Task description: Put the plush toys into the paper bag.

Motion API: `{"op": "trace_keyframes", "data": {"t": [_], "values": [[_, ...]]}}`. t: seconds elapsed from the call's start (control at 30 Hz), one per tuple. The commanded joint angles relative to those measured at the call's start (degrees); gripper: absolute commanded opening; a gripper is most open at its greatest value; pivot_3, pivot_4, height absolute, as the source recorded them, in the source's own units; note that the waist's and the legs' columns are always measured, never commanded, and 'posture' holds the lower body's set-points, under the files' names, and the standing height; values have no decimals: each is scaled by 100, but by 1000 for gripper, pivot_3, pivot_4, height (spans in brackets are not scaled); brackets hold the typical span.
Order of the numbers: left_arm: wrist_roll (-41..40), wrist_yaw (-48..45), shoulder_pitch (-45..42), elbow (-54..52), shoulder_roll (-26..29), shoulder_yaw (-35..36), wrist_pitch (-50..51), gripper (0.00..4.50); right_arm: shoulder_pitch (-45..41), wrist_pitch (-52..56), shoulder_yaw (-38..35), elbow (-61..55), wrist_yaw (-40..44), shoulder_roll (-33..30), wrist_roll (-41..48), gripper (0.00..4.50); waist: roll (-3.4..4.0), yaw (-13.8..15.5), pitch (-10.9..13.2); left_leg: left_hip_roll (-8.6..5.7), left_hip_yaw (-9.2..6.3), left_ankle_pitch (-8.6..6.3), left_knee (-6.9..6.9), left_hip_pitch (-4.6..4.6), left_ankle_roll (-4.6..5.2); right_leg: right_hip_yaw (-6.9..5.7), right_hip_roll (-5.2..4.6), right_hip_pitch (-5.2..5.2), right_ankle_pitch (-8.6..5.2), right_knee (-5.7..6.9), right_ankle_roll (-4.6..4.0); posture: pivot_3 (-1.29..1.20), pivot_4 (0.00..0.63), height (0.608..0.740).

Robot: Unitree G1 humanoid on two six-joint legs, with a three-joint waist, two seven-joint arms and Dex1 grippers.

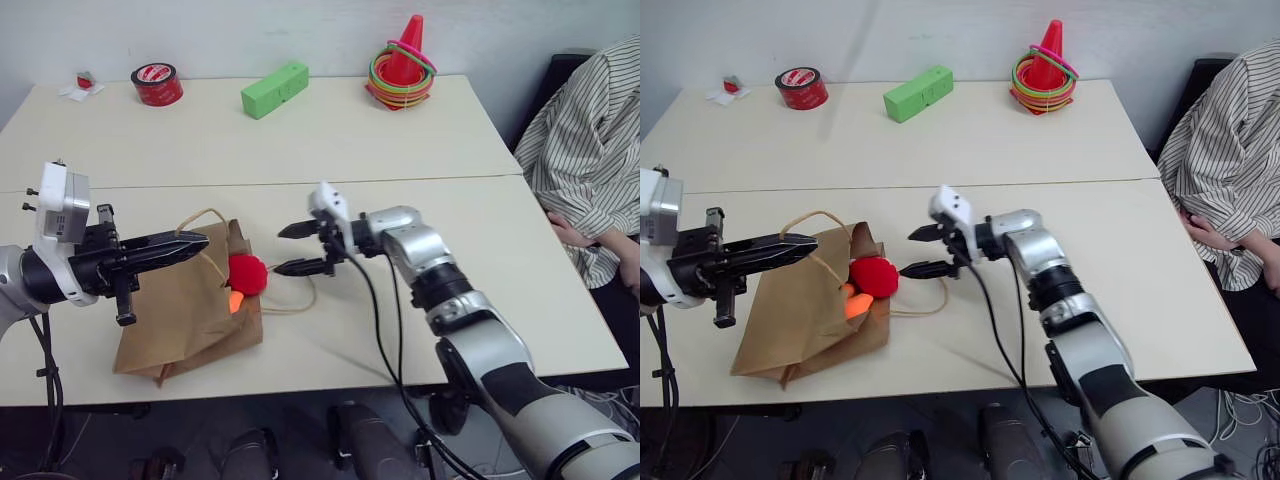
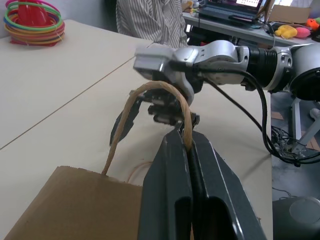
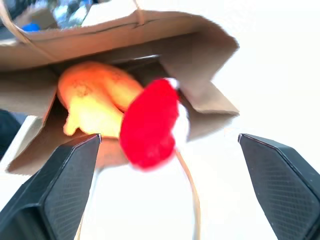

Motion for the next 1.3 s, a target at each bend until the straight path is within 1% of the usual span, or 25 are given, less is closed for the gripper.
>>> {"op": "trace_keyframes", "data": {"t": [0.03,0.1,0.17,0.23,0.33,0.43,0.57,0.63,0.73,0.83,1.0,1.07,1.1,1.2,1.3], "values": [[-202,22,-128,-183,-25,77,-72,0,359,850,-142,-689,252,-445,323,4480,0,5,0,0,0,0,-1,-1,0,0,0,-1,0,-1,0,0,150,740],[-222,-2,-163,-151,-8,41,-75,0,535,1325,-119,-909,287,-553,468,4480,0,-13,1,0,0,0,-1,-1,0,1,1,-1,0,-3,0,0,150,740],[-218,-43,-195,-107,12,-23,-82,0,585,1454,-46,-891,80,-447,422,4480,1,-45,1,1,3,0,0,1,0,4,5,-1,0,0,0,0,150,740],[-200,-82,-229,-79,23,-89,-77,0,481,1244,32,-584,-223,-177,253,4480,1,-68,1,1,5,2,0,6,-4,7,9,-2,0,8,0,0,150,740],[-183,-95,-294,-44,39,-162,-69,0,149,781,286,184,-662,252,-176,4480,1,-104,2,4,4,6,0,9,-11,7,14,-3,1,14,-4,0,150,740],[-183,-87,-338,-35,54,-204,-63,0,-166,409,390,868,-820,576,-399,4480,1,-121,1,3,3,7,0,7,-11,6,12,-3,1,13,-4,0,150,740],[-209,-66,-328,-75,67,-177,-36,0,-536,72,508,1565,-756,884,-639,4480,-1,-128,0,2,4,3,1,4,-6,5,8,-1,1,4,-3,0,150,740],[-207,-43,-277,-111,67,-123,-34,0,-698,158,595,1808,-430,968,-711,4480,-1,-136,0,3,4,3,2,4,-5,4,8,0,2,5,-3,0,150,740],[-203,7,-216,-147,56,-44,-38,0,-791,544,781,1904,337,930,-757,3858,0,-138,0,4,3,3,0,6,-6,3,9,0,1,6,-4,0,150,740],[-183,59,-153,-189,21,15,-73,0,-785,880,707,1858,762,835,-674,2813,-1,-135,0,5,3,3,-2,4,-6,2,8,0,1,3,-3,0,150,740],[-191,154,-156,-235,-35,-2,-118,0,-666,1287,557,1645,994,609,-567,1038,0,-96,0,3,2,2,1,2,-5,2,5,-1,1,3,-3,0,150,740],[-184,175,-155,-238,-58,-19,-143,0,-539,1601,507,1348,1149,447,-445,328,-1,-63,0,3,2,2,3,2,-4,2,5,0,1,4,-3,0,150,740],[-166,175,-153,-226,-73,-30,-167,0,-414,1900,469,1020,1303,291,-307,24,-1,-40,0,2,1,2,4,3,-4,1,5,2,2,5,-3,0,150,740],[-124,186,-164,-195,-115,-51,-231,0,-82,2674,418,71,1519,-104,57,24,-1,49,1,-1,-2,1,3,1,-3,-1,2,2,1,2,-3,0,150,740],[-40,333,-414,-5,-308,-111,-460,0,291,4122,-202,-1691,1454,-862,1049,24,7,145,5,-2,-4,-2,2,-9,1,-4,0,-2,2,-8,-3,0,150,740]]}}
